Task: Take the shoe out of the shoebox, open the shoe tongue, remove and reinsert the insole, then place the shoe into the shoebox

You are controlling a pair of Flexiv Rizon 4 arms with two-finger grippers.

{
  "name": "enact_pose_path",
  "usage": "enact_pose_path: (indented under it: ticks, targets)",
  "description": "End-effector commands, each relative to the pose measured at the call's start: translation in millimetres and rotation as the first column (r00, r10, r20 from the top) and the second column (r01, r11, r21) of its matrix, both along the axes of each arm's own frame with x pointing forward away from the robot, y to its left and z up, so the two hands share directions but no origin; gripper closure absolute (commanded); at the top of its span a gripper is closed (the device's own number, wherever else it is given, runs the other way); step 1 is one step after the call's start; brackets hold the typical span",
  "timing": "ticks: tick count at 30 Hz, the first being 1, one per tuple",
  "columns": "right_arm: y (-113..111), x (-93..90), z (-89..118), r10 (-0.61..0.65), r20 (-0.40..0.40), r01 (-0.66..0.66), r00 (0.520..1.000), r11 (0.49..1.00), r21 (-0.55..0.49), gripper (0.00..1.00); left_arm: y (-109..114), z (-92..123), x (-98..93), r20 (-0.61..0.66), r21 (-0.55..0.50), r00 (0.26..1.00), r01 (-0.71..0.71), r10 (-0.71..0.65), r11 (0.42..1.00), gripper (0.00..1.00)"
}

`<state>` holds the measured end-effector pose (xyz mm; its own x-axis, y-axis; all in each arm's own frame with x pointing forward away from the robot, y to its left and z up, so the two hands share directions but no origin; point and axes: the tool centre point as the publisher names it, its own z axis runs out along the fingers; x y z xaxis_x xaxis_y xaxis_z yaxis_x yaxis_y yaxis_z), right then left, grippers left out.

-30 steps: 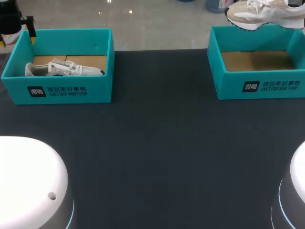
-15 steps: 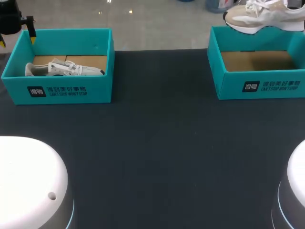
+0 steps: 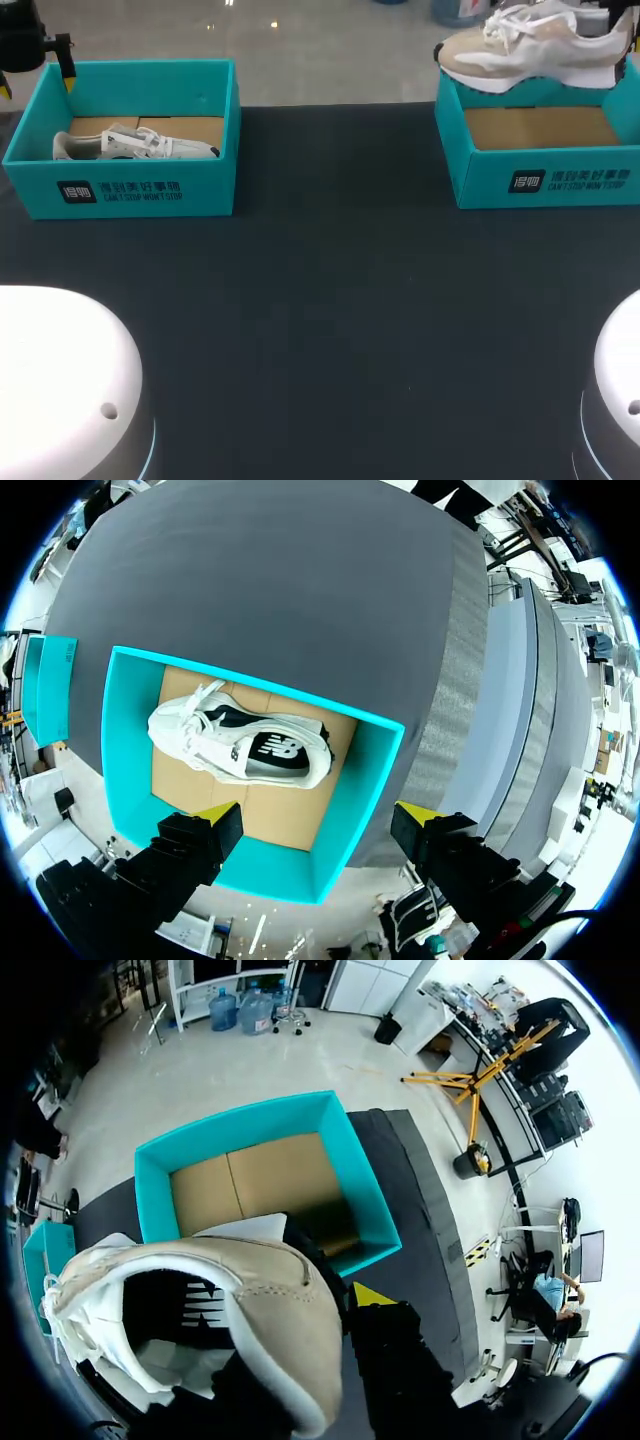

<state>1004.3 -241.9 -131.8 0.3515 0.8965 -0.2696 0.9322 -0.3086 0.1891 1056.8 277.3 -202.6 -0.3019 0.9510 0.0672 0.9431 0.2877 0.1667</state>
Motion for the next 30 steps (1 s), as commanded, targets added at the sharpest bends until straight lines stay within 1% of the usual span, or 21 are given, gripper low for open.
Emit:
enact_pose_path:
  ticks: [1, 5, 9, 13, 15, 17, 19, 23, 30]
  targets:
    - [29, -53.5, 1, 0.019, 0.053, -0.018, 0.998, 1.0, -0.024, 1.0, 0, 1, -1.0, 0.001, 0.002, 1.0, 0.0, 0.0, 1.0, 0.0]
    - [57, -83.8, -2, 0.036, 0.033, -0.035, 0.999, 0.999, -0.028, 1.0, 0, 1, -1.0, 0.001, 0.002, 1.0, 0.0, 0.0, 1.0, 0.0]
    - [81, -107.3, -6, 0.042, 0.01, -0.042, 0.999, 0.999, -0.005, 1.0, 0, 1, -1.0, 0.001, 0.002, 1.0, 0.0, 0.0, 1.0, 0.0]
    - [103, -127.8, -13, 0.016, 0.031, -0.015, 0.999, 1.0, -0.024, 1.0, 0, 1, -1.0, 0.001, 0.002, 1.0, 0.0, 0.0, 1.0, 0.0]
    - [113, -137.4, -16, 0.015, 0.031, -0.015, 0.999, 1.0, 0.003, 1.0, 0, 1, -1.0, 0.001, 0.002, 1.0, 0.0, 0.0, 1.0, 0.0]
    - [124, -147.0, -20, 0.013, 0.034, -0.012, 0.999, 1.0, -0.006, 1.0, 0, 1, -1.0, 0.001, 0.002, 1.0, 0.0, 0.0, 1.0, 0.0]
    - [132, -154.8, -23, 0.008, 0.04, -0.008, 0.999, 1.0, -0.01, 1.0, 0, 1, -1.0, 0.001, 0.002, 1.0, 0.0, 0.0, 1.0, 0.0]
    - [148, -169.3, -28, 0.02, 0.024, -0.02, 1.0, 1.0, 0.012, 1.0, 0, 1, -1.0, 0.001, 0.002, 1.0, 0.0, 0.0, 1.0, 0.0]
    - [148, -169.3, -28, 0.02, 0.024, -0.02, 1.0, 1.0, 0.012, 1.0, 0, 1, -1.0, 0.001, 0.002, 1.0, 0.0, 0.0, 1.0, 0.0]
